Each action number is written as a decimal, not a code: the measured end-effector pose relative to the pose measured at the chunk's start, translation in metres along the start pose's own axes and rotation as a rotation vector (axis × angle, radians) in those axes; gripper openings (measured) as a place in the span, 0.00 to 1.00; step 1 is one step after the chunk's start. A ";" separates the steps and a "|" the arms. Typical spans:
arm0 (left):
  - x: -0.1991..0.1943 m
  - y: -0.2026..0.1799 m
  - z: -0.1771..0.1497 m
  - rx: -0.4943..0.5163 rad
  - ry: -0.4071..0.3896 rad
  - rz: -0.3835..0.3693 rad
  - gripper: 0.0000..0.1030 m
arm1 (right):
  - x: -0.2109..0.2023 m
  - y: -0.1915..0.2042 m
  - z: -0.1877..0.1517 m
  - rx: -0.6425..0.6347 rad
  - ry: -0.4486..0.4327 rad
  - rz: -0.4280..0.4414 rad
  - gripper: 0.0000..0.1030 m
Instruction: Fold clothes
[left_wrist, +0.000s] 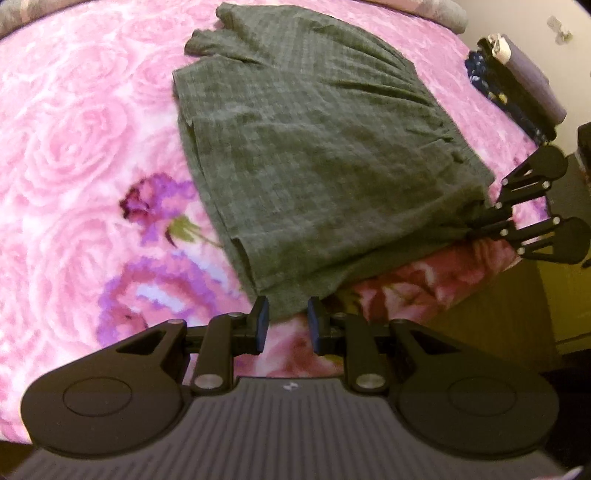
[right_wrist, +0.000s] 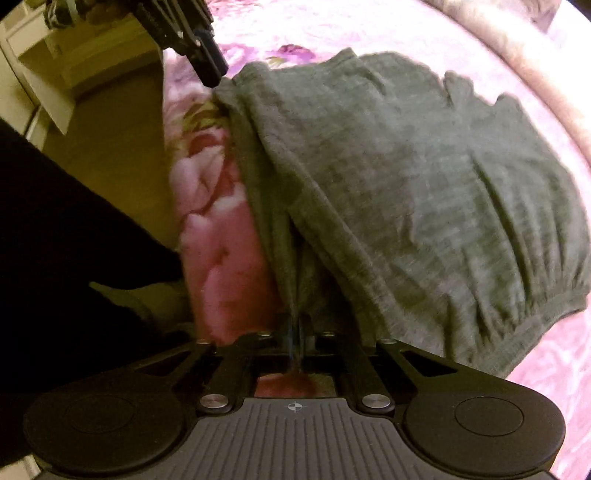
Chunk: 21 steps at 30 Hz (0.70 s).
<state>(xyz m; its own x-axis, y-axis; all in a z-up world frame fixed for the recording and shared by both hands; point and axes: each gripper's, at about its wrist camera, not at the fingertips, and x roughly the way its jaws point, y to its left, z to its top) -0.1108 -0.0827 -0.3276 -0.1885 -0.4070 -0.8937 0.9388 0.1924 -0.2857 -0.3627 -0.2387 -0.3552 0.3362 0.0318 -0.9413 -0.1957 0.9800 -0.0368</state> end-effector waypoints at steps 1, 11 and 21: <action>-0.001 0.002 0.000 -0.021 -0.003 -0.009 0.22 | -0.002 -0.002 0.001 0.036 -0.009 -0.003 0.02; 0.022 0.021 0.000 -0.177 -0.003 -0.053 0.00 | -0.008 -0.008 -0.004 0.232 -0.023 -0.007 0.02; -0.009 0.044 0.024 -0.079 0.089 -0.013 0.04 | -0.046 -0.057 -0.043 0.718 -0.047 0.059 0.64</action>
<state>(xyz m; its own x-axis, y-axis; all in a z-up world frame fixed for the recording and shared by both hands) -0.0613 -0.0924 -0.3239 -0.2284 -0.3294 -0.9161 0.9111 0.2593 -0.3204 -0.4064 -0.3043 -0.3242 0.3860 0.0817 -0.9189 0.4334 0.8632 0.2588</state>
